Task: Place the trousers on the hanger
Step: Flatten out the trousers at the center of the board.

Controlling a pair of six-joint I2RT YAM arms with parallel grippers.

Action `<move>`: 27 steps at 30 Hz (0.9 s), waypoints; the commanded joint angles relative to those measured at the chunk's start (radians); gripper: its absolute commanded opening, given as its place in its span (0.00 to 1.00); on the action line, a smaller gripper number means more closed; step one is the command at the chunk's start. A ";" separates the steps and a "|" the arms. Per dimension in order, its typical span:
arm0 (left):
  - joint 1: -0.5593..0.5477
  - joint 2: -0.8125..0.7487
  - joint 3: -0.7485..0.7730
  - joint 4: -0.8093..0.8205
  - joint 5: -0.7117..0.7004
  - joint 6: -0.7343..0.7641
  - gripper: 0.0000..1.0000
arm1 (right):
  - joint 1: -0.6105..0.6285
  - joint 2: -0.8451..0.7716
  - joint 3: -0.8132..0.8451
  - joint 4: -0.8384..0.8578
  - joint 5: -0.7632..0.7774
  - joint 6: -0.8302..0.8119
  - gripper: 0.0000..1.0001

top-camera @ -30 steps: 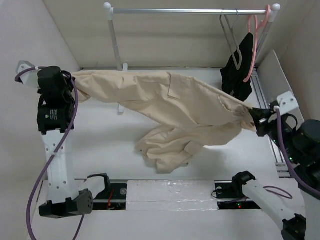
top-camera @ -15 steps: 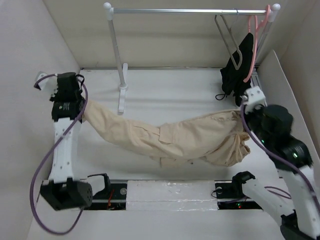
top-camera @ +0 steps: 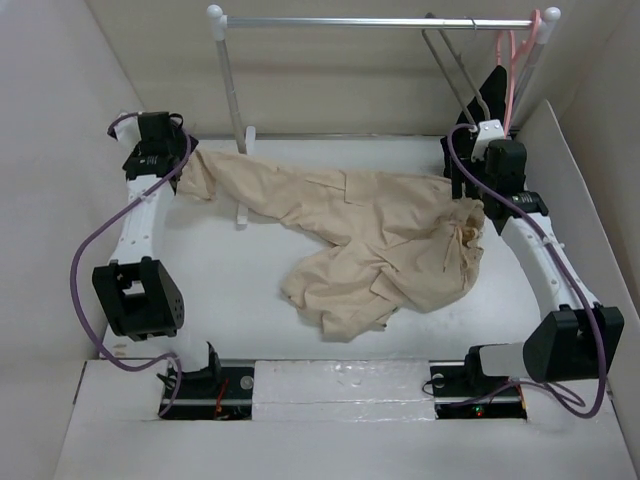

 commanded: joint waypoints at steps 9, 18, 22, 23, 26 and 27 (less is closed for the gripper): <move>-0.252 -0.472 -0.653 -0.036 0.156 -0.025 0.59 | 0.129 -0.301 -0.175 -0.065 -0.260 0.078 0.42; -0.913 -0.614 -0.821 -0.263 0.117 -0.413 0.46 | 0.477 -0.599 -0.450 -0.213 -0.295 0.162 0.06; -1.050 -0.559 -0.873 -0.265 0.155 -0.530 0.56 | 0.565 -0.587 -0.459 -0.225 -0.252 0.184 0.22; -1.050 -0.537 -0.906 -0.212 0.170 -0.530 0.59 | 0.579 -0.574 -0.461 -0.220 -0.261 0.183 0.34; -1.050 -0.408 -0.887 -0.159 0.143 -0.506 0.64 | 0.603 -0.521 -0.451 -0.216 -0.286 0.175 0.53; -1.040 -0.382 -0.873 -0.150 0.126 -0.501 0.65 | 0.603 -0.516 -0.451 -0.219 -0.283 0.175 0.57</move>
